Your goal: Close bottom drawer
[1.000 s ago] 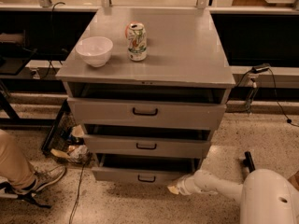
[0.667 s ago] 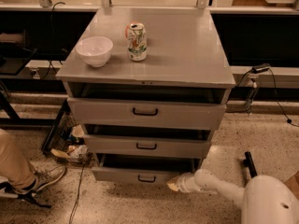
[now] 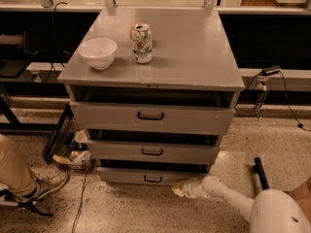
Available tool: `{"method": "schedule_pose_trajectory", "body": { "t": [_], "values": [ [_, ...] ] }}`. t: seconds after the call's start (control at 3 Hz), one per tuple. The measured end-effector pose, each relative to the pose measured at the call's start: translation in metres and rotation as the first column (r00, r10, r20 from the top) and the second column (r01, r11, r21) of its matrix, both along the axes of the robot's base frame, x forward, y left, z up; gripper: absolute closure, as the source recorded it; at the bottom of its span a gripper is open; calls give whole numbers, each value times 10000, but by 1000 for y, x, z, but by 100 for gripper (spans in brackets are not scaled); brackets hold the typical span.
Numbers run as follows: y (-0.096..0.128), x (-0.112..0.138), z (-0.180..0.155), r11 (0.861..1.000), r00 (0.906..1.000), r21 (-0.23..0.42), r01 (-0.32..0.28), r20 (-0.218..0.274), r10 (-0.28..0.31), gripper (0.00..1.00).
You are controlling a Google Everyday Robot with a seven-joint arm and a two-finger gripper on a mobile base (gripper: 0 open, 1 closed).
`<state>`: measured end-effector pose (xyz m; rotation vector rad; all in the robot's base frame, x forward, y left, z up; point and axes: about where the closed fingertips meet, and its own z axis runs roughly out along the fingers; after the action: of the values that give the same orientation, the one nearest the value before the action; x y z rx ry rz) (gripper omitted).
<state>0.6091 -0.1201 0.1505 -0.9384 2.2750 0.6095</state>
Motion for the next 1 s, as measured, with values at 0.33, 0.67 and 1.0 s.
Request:
{"method": "schedule_pose_trajectory", "body": {
  "t": [0.33,0.67,1.0],
  "values": [
    [-12,41,15,9998,9938,203,-79,1115,56,100],
    [-16,39,18,9998,9927,184,-36,1210,14,100],
    [-17,37,19,9998,9924,181,-25,1231,3,100]
  ]
}}
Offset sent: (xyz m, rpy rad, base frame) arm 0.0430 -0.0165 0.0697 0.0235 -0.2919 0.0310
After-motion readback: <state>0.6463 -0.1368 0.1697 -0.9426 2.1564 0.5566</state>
